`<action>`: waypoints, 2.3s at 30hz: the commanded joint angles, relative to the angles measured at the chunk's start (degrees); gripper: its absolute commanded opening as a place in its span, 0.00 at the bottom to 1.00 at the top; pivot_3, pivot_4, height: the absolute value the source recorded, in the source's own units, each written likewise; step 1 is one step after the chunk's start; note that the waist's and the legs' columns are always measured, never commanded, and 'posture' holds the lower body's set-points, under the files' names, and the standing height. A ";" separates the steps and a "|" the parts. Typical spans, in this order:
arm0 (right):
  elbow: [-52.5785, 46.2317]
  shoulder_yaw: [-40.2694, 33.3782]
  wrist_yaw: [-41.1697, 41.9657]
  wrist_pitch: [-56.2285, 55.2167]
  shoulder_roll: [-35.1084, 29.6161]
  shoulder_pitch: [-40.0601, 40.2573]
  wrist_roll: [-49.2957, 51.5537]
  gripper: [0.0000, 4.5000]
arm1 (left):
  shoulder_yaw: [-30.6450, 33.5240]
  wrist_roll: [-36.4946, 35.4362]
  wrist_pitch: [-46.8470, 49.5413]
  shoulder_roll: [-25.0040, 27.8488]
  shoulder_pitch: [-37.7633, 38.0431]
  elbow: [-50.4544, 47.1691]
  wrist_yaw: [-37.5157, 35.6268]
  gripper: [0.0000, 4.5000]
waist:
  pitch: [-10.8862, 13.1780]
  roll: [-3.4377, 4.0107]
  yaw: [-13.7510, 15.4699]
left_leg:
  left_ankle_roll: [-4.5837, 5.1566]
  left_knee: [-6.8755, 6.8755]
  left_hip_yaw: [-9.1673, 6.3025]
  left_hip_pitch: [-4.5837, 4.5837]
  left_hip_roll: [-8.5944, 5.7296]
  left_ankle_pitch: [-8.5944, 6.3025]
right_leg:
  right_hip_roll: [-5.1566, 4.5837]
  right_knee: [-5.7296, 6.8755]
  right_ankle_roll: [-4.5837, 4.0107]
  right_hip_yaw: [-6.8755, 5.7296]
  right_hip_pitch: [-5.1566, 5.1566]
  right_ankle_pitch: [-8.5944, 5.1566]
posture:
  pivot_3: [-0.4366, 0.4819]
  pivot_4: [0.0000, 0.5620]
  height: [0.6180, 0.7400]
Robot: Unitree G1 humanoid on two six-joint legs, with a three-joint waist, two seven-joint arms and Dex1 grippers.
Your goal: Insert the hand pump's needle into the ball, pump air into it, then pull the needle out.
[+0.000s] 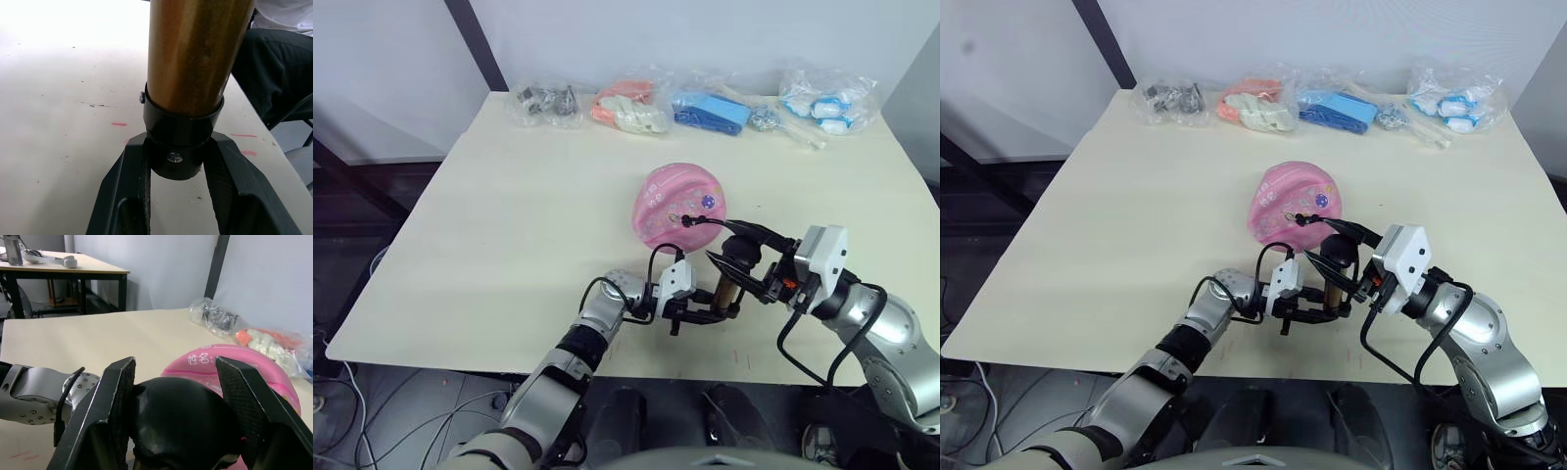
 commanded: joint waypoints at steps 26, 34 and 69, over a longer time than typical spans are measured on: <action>-4.51 -22.30 -6.82 16.35 -14.66 -15.68 35.06 0.48 | -3.52 9.57 -1.48 -1.36 2.41 3.70 11.46 0.23 | -0.03 -0.04 0.28 | 0.04 0.08 0.01 -0.01 -0.02 -0.02 | -0.05 0.00 0.00 -0.01 0.09 0.01 | 0.48 0.27 1.00; -6.53 -15.07 -3.16 13.53 -12.69 -5.71 26.62 0.48 | -3.41 9.42 -0.20 -2.14 2.41 4.26 11.55 0.23 | -0.22 -0.20 0.29 | 0.12 0.19 0.02 0.01 -0.02 -0.07 | -0.05 -0.01 0.00 -0.03 0.18 0.01 | 0.48 0.27 1.00; -2.16 -7.97 2.14 13.88 -6.81 7.09 22.72 0.48 | -2.37 12.04 0.00 -4.91 2.47 7.09 17.40 0.23 | -2.03 -0.60 0.96 | 0.58 0.04 -0.06 0.94 -0.12 -0.39 | -0.14 -0.71 0.09 -0.11 1.35 -0.07 | 0.48 0.27 1.00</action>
